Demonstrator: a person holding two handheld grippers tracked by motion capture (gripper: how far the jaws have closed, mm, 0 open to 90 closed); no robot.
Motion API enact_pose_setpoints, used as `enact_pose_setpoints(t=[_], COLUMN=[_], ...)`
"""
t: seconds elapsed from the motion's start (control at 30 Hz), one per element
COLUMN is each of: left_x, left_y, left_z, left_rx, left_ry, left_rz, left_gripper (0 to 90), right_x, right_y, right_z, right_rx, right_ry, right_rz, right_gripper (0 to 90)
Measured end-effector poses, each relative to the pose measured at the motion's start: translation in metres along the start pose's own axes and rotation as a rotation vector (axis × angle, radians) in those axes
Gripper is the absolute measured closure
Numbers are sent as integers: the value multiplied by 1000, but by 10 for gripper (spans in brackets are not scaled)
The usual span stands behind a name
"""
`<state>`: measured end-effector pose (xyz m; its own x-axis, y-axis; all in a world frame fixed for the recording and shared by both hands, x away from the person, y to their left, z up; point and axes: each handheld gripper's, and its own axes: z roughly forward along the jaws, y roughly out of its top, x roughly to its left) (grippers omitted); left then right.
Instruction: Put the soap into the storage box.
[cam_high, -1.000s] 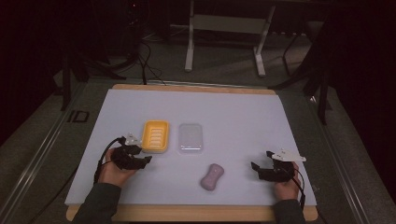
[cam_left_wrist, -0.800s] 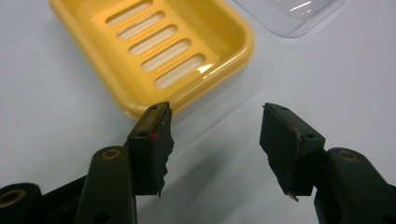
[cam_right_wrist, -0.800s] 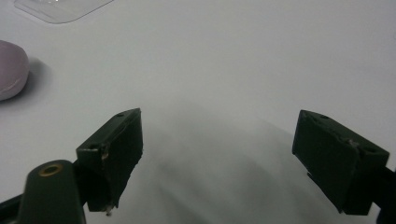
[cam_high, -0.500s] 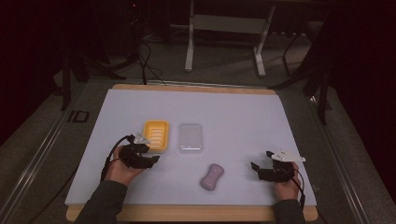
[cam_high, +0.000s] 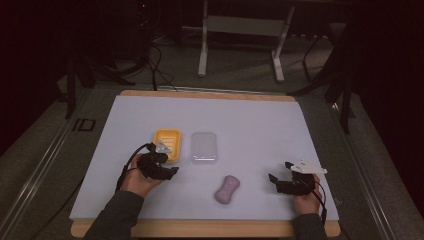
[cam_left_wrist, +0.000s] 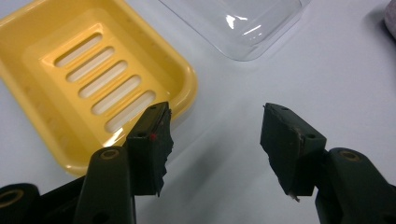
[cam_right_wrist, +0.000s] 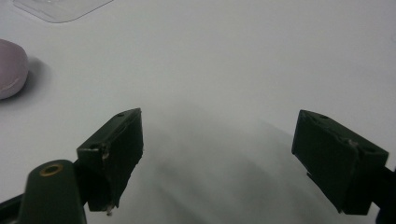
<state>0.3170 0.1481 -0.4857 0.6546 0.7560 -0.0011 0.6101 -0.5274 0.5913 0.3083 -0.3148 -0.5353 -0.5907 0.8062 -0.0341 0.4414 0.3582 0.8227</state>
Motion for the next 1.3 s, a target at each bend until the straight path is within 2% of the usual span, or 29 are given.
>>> enact_pose_setpoints(t=[0.83, 1.3], left_x=[-28, -50], left_y=[28, 46], left_z=[16, 27], left_rx=[36, 53], left_ry=[-37, -60], left_rz=[95, 146], left_gripper=[424, 420], right_x=[0, 0], right_y=[0, 0], right_z=[0, 0], right_rx=[-5, -4], right_ry=[-2, -5], right_rz=[1, 0], right_gripper=[162, 162])
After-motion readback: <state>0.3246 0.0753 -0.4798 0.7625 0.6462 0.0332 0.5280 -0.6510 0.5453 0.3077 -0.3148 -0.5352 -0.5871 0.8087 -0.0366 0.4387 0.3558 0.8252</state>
